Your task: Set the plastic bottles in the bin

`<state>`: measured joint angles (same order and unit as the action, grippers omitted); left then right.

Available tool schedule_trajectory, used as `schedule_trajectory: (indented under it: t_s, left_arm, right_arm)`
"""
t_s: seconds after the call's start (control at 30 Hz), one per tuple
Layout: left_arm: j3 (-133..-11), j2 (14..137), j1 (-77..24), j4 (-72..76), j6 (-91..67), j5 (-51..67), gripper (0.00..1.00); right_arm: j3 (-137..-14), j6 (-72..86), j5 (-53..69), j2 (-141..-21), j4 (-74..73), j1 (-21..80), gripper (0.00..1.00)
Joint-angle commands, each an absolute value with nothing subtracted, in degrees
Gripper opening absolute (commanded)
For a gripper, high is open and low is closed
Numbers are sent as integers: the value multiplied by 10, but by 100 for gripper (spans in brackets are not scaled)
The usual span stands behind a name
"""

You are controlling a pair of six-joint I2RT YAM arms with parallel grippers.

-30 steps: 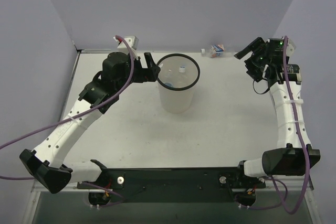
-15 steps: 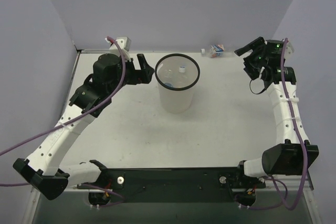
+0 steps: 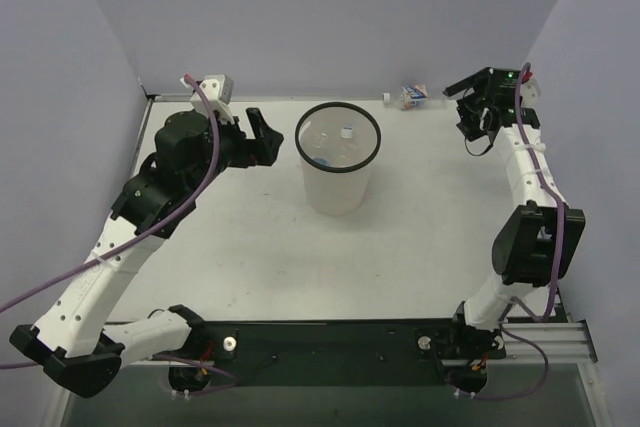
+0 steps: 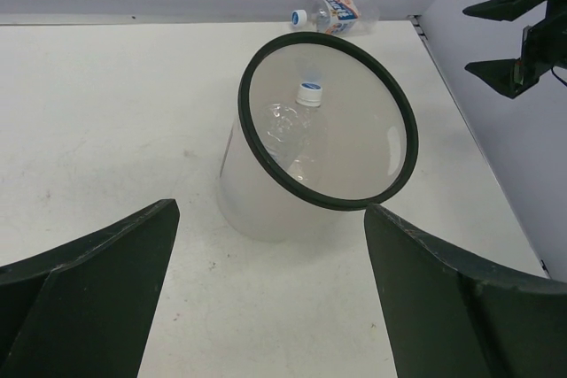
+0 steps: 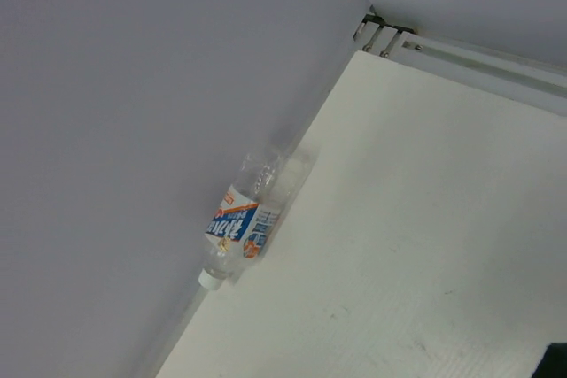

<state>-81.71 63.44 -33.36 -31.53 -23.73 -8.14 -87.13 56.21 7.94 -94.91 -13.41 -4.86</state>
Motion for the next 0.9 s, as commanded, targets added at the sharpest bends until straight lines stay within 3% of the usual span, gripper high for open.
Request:
schedule_trajectory:
  t_s: [0.0,0.33,0.87]
  left_arm:
    - [-813,634,-330,-315,-234,-96,97]
    - [-826,663,-328,-297,-246,-107,98]
    - [-847,710,-329,-296,-259,-115,98]
  right_arm:
    - [-950,595,83,-1018,-94,-54,86]
    - [-1113,662,73,-1201,-79,-47,87]
    - [-1177,732,45,-1340,-23,-33,87]
